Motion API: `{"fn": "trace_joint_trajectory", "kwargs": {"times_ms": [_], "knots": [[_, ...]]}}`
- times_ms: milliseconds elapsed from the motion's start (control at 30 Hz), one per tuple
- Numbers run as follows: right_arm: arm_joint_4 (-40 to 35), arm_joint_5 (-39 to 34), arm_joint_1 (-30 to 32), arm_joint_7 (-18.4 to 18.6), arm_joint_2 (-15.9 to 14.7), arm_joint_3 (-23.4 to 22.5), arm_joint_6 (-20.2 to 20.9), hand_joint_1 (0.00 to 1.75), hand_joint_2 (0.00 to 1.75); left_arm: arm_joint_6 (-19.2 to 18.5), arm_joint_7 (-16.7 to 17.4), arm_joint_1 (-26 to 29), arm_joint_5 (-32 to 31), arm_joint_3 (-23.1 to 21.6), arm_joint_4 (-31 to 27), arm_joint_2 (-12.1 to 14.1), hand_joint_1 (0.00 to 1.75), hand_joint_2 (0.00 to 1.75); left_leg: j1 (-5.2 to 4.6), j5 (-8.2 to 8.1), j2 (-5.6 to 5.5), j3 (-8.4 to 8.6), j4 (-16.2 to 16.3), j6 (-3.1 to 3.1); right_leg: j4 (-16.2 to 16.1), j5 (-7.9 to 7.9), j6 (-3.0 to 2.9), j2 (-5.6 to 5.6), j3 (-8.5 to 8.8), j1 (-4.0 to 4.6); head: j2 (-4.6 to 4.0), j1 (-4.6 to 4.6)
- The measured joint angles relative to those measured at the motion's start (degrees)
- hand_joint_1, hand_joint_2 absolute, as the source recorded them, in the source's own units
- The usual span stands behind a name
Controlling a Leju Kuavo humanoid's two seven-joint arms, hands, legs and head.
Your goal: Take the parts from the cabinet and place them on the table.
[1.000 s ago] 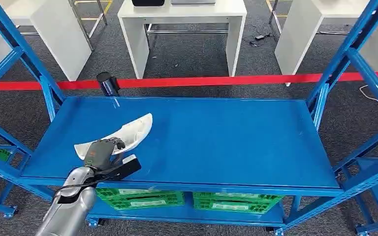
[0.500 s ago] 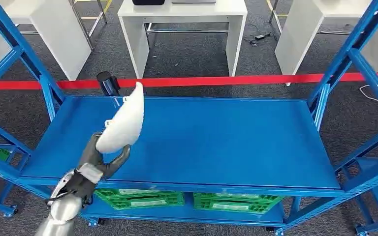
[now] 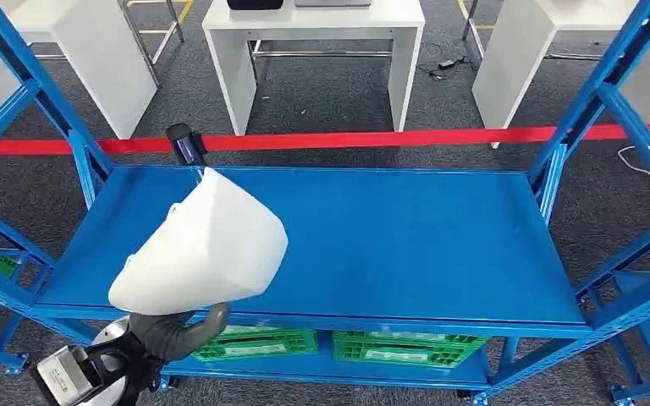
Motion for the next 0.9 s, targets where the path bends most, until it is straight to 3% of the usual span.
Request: {"fn": "trace_joint_trajectory", "kwargs": {"times_ms": [200, 233, 267, 300, 367, 400, 433, 467, 500, 533, 567, 600, 667, 733, 767, 800, 867, 900], "knots": [[0.0, 0.2, 0.0, 0.1, 0.0, 0.0, 0.0, 0.00, 0.00, 0.6, -0.5, -0.6, 0.2, -1.8, -1.0, 0.1, 1.75, 1.75, -0.32, 0.12, -0.02, -0.09, -0.1, 0.94, -0.5, 0.36, 0.99, 0.00, 0.30, -0.25, 0.00, -0.02], [0.0, 0.2, -0.1, 0.1, 0.0, 0.0, -0.1, 0.00, 0.00, 0.6, -0.5, -0.7, 0.2, -1.9, -1.3, 0.0, 1.75, 1.75, 0.55, 0.86, 0.04, 0.80, -1.1, 1.42, -0.4, 0.21, 1.22, -0.02, 0.31, -0.01, 0.00, 0.00], [0.0, 0.2, -0.1, 0.0, -0.1, 0.0, -0.1, 0.00, 0.00, 0.6, -0.6, -0.8, 0.2, -2.1, -1.4, 0.0, 1.75, 1.75, 0.55, 1.04, 0.28, 0.95, -1.5, 1.56, 0.5, -0.37, 1.41, -0.03, 0.00, -0.03, 0.00, 0.06], [0.0, 0.2, -0.1, 0.1, -0.1, 0.0, -0.1, 0.00, 0.00, 0.7, -0.6, -1.0, 0.2, -2.4, -1.4, 0.0, 1.75, 1.75, 0.65, 1.47, 0.42, 0.88, -1.6, 1.90, 3.7, -2.60, 1.58, -0.01, -1.56, -0.11, 0.00, 0.30], [0.0, 0.3, -0.1, 0.0, -0.1, 0.0, -0.1, 0.00, 0.00, 0.8, -0.8, -0.8, 0.2, -2.8, -1.4, 0.1, 1.75, 1.75, 0.66, 1.46, 0.49, 0.70, -1.6, 1.89, 12.5, -6.94, 2.10, -0.02, -5.91, -0.46, 0.00, 0.48], [0.0, 0.4, -0.1, 0.0, -0.1, 0.0, -0.1, 0.00, 0.00, 0.9, -1.0, -0.7, 0.2, -2.8, -1.4, 0.1, 1.75, 1.75, 0.67, 1.45, 0.53, 0.61, -1.5, 1.88, 15.9, -7.76, 2.35, -0.03, -7.66, -0.63, 0.00, 0.50], [0.0, 0.6, 0.0, 0.0, -0.1, 0.0, -0.1, 0.00, 0.00, 1.0, -1.1, -0.6, 0.2, -2.9, -1.4, 0.2, 1.75, 1.75, 0.77, 1.40, 0.53, 0.58, -1.4, 1.79, 16.6, -7.06, 2.53, -0.04, -8.14, -0.81, 0.00, 0.52], [0.0, 0.6, 0.0, 0.0, -0.2, 0.0, -0.1, 0.00, 0.00, 1.2, -1.2, -0.4, 0.2, -3.0, -1.5, 0.2, 1.75, 1.75, 0.95, 1.27, 0.52, 0.58, -1.3, 1.58, 14.6, -4.99, 2.77, -0.06, -7.31, -1.06, 0.00, 0.55], [0.0, 0.7, 0.0, 0.0, -0.2, 0.0, 0.0, 0.00, 0.00, 1.2, -1.3, -0.1, 0.2, -3.2, -1.7, 0.3, 1.75, 1.75, 1.21, 1.08, 0.49, 0.58, -1.0, 1.29, 10.8, -2.39, 3.07, -0.12, -5.49, -1.28, 0.00, 0.55], [0.0, 0.7, -0.1, 0.0, -0.2, 0.0, 0.1, 0.00, 0.00, 1.2, -1.3, 0.2, 0.2, -3.4, -2.0, 0.4, 1.75, 1.75, 1.54, 0.69, 0.46, 0.57, -0.5, 0.72, 5.1, 0.37, 3.37, -0.27, -2.61, -1.57, 0.00, 0.57], [0.0, 0.9, -0.2, 0.0, -0.2, 0.0, 0.1, 0.00, 0.00, 1.2, -1.4, 0.6, 0.2, -3.6, -2.4, 0.6, 1.75, 1.75, 1.71, 0.25, 0.48, 0.37, 0.2, 0.14, 1.0, 0.35, 3.68, -0.49, -0.65, -1.77, 0.00, 0.72], [0.0, 1.2, -0.2, 0.0, 0.0, 0.0, 0.2, 0.00, 0.00, 1.1, -1.4, 1.1, 0.2, -3.7, -2.7, 0.7, 1.75, 1.75, 1.49, 0.00, 0.27, -0.28, 0.6, -0.33, 1.6, 0.49, 2.81, 0.11, -0.48, -1.09, 0.00, 1.07], [0.0, 1.3, -0.2, 0.1, -0.1, 0.0, 0.1, 0.00, 0.00, 1.0, -1.4, 1.7, 0.2, -4.1, -3.5, 1.0, 1.75, 1.75, 1.19, -0.09, 0.26, -0.32, 0.8, -1.02, 1.7, -0.30, 1.36, 0.22, -1.00, -1.20, 0.00, 0.96], [0.0, 1.4, -0.3, 0.1, -0.1, 0.0, 0.1, 0.00, 0.00, 1.0, -1.4, 2.1, 0.2, -4.2, -3.9, 1.2, 1.75, 1.75, 1.45, 0.08, 0.27, -0.42, 0.6, -1.74, 1.4, 0.06, 0.40, 0.20, -1.36, -1.20, 0.00, 0.81], [0.0, 1.5, -0.3, 0.1, -0.1, 0.0, 0.1, 0.00, 0.00, 0.9, -1.4, 2.3, 0.2, -4.2, -4.1, 1.3, 1.75, 1.75, 1.56, -0.91, 0.18, -0.57, 1.4, -1.91, 1.2, 0.37, -0.10, 0.13, -1.43, -1.27, 0.00, 0.68], [0.0, 1.5, -0.3, 0.1, -0.1, 0.0, 0.1, 0.00, 0.00, 0.9, -1.4, 2.4, 0.2, -4.3, -4.3, 1.4, 1.75, 1.75, 1.57, -3.33, 0.15, -1.62, 4.0, -1.90, 1.1, 0.62, -0.49, 0.10, -1.67, -1.22, 0.00, 0.50], [0.0, 1.5, -0.3, 0.1, -0.1, 0.0, 0.1, 0.00, 0.00, 0.9, -1.4, 2.5, 0.2, -4.3, -4.4, 1.7, 1.75, 1.75, 1.42, -8.69, 0.11, -5.21, 12.9, -2.06, 1.1, 1.10, -0.99, 0.00, -2.42, -0.93, 0.00, 0.02], [0.0, 1.5, -0.3, 0.1, -0.1, 0.0, 0.1, 0.00, 0.00, 0.9, -1.4, 2.6, 0.2, -4.3, -4.4, 1.7, 1.75, 1.75, 1.40, -10.13, 0.11, -6.57, 16.4, -2.00, 1.1, 1.39, -1.11, -0.03, -2.82, -0.73, 0.00, -0.04]]}}
